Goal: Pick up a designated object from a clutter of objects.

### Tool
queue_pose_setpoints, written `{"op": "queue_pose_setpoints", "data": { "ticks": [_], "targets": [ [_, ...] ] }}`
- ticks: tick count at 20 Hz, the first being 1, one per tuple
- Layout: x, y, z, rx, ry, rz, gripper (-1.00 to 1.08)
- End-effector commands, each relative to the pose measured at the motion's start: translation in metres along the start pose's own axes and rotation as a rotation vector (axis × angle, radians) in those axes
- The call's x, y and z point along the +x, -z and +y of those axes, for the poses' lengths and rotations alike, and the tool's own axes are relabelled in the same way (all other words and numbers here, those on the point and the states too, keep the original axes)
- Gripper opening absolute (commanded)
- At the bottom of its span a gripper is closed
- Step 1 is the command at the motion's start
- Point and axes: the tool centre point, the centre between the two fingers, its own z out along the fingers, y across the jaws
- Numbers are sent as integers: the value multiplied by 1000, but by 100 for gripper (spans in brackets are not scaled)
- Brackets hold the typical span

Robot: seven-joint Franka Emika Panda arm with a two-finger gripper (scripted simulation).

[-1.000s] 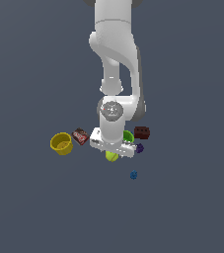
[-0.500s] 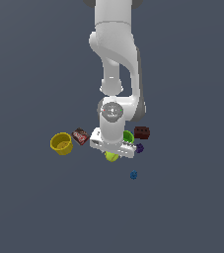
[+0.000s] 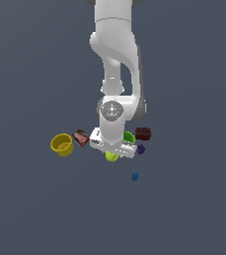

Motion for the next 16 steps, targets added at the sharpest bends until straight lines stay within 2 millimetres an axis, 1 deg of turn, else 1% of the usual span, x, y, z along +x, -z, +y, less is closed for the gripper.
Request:
{"op": "queue_pose_setpoints", "data": {
  "ticks": [1,5,8,12,16],
  "targets": [
    [0,8,5,1,-1,2,-100],
    [-3,25,16,1,-1,2,-100],
    [-5,43,28,1,-1,2,-100],
    [-10,73,49,1,-1,2,-100],
    [-15,110,73,2,-1,2,-100]
  ]
}}
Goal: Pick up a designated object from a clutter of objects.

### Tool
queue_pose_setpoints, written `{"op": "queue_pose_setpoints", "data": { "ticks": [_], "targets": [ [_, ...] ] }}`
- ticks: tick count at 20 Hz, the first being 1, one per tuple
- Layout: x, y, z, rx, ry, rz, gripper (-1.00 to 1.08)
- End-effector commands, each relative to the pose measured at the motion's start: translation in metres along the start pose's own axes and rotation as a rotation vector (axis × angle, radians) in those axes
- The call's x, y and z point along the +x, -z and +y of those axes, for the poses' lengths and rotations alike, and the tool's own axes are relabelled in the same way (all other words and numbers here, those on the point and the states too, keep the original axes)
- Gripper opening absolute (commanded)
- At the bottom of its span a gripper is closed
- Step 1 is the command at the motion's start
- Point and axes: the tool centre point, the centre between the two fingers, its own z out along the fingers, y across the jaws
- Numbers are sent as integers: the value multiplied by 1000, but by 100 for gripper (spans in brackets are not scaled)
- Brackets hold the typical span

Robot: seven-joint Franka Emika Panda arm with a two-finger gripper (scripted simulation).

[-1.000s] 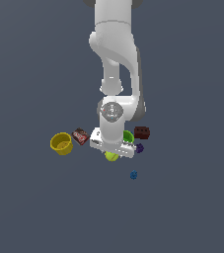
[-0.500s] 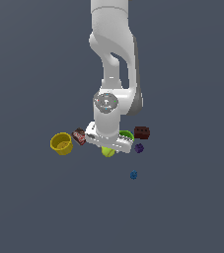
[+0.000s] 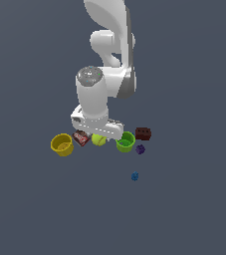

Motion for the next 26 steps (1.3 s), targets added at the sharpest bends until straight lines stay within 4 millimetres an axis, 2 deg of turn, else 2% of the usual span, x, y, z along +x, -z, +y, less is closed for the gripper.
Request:
{"op": "queue_pose_setpoints", "data": {
  "ticks": [1,18,26],
  "targets": [
    [-3,25,16,1,0,2,-100],
    [-24,198,131,2,-1,1,-100],
    [-29,261,172,1,-1,1,-100]
  ]
}}
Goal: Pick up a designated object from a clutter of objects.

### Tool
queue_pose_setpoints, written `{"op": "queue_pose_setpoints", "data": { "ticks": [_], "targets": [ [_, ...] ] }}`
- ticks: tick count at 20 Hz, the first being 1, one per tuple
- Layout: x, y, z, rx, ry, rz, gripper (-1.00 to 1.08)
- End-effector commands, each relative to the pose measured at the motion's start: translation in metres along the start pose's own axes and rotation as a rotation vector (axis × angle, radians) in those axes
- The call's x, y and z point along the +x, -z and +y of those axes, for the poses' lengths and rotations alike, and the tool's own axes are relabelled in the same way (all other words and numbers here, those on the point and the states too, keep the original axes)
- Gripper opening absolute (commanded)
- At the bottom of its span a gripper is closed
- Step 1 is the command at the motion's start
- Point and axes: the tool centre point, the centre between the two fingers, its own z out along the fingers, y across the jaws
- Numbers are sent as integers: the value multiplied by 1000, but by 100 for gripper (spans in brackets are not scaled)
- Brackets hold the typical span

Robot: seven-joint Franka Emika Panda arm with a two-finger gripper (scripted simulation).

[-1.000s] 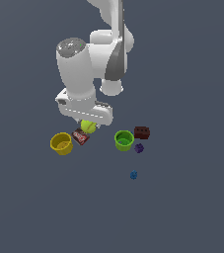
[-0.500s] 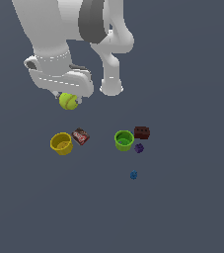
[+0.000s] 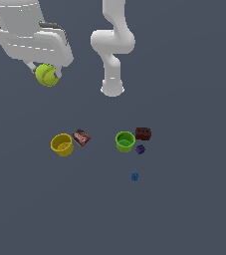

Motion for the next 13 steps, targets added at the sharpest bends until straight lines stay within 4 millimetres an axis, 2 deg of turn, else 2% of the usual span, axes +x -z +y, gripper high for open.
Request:
{"op": "queue_pose_setpoints", "data": {
  "ticks": [1,7,13],
  "targets": [
    [-1,17,11,0,1,0,-100],
    [-1,41,26,-2,1,0,-100],
    [0,47,30,-2,2,0,-100]
  ]
}}
